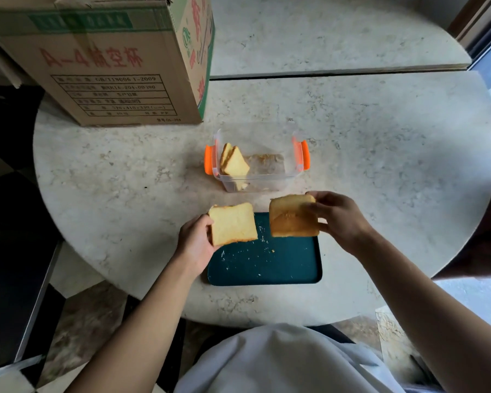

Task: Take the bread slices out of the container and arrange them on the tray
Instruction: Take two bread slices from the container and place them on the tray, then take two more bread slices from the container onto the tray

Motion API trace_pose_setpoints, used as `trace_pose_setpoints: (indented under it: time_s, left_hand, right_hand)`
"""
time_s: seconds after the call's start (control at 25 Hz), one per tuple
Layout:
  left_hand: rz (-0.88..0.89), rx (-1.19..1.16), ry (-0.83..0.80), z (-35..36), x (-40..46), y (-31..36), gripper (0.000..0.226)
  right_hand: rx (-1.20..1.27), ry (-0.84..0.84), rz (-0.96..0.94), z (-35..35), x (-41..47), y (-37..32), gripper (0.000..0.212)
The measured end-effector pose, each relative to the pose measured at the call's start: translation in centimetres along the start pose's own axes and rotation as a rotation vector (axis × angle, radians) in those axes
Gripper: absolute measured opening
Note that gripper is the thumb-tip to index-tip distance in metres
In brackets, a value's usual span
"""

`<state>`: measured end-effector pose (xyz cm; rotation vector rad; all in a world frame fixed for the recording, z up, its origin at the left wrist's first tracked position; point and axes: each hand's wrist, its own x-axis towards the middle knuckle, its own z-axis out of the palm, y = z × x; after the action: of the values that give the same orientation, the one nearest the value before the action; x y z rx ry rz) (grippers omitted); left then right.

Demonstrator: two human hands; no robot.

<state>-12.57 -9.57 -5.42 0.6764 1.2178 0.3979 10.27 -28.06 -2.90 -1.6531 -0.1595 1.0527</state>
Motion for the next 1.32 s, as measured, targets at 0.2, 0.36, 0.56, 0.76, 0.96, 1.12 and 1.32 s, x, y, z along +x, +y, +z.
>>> trace_pose_setpoints:
  time_s: [0.2,0.36,0.56,0.76,0.96,1.12,1.32]
  left_hand:
    - [-0.072,0.116,0.091,1.0,1.4,-1.6,0.027]
    - [-0.07,0.224,0.141,1.1,2.4,-2.2,0.024]
    - [0.068,0.585,0.17,1.4,2.9,-1.6,0.015]
    - [0.138,0.773,0.108,2.2,2.6,0.8,0.015]
    - [0.344,0.756,0.007,5.2,3.5,6.2,0.018]
    - [0.449,0.743,-0.055,9.0,5.3,10.5,0.022]
    - [0.368,0.986,-0.041,12.1,7.0,13.2,0.018]
  right_hand:
    - [-0.057,0.044,0.155,0.2,2.1,3.6,0.027]
    - [-0.09,0.106,0.194,0.5,3.7,4.8,0.022]
    - [-0.692,0.146,0.019,0.0,4.1,4.8,0.042]
    - [-1.056,0.076,-0.073,0.8,4.0,0.4,0.043]
    - [-0.85,-0.053,-0.396,6.2,5.6,-5.9,0.018]
    - [-0.788,-0.047,-0.529,11.2,9.8,-8.9,0.018]
    - [-0.77,-0.068,-0.025,14.8,14.9,-8.2,0.054]
